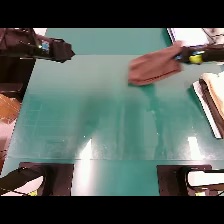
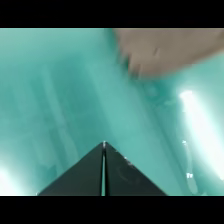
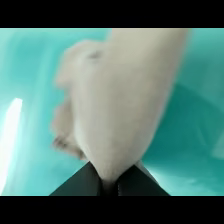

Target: Fold the shirts.

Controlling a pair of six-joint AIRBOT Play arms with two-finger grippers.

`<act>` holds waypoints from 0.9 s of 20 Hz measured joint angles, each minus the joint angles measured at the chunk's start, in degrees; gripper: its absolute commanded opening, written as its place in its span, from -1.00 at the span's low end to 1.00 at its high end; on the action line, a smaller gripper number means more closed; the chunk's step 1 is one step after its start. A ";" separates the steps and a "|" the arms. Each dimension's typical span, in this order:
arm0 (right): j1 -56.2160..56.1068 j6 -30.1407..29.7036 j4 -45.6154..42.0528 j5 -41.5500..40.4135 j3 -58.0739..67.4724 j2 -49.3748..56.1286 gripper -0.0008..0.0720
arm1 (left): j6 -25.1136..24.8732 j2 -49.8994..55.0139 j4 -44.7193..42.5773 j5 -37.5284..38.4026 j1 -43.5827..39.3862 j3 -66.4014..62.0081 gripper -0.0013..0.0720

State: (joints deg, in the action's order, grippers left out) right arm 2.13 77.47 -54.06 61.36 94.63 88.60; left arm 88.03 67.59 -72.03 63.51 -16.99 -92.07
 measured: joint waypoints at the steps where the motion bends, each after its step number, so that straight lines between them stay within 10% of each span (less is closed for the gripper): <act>1: 4.02 0.17 -0.83 0.31 0.85 -0.85 -0.93 | 0.00 0.00 -0.02 -0.63 -1.01 0.00 -0.90; 18: 27.58 0.39 -2.64 0.39 22.21 -0.55 -0.94 | 0.07 0.00 0.46 -2.93 -4.76 0.00 -0.90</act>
State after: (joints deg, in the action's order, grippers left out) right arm 29.71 77.87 -56.71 61.76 116.84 88.05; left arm 88.09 67.59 -71.57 60.58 -21.76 -92.07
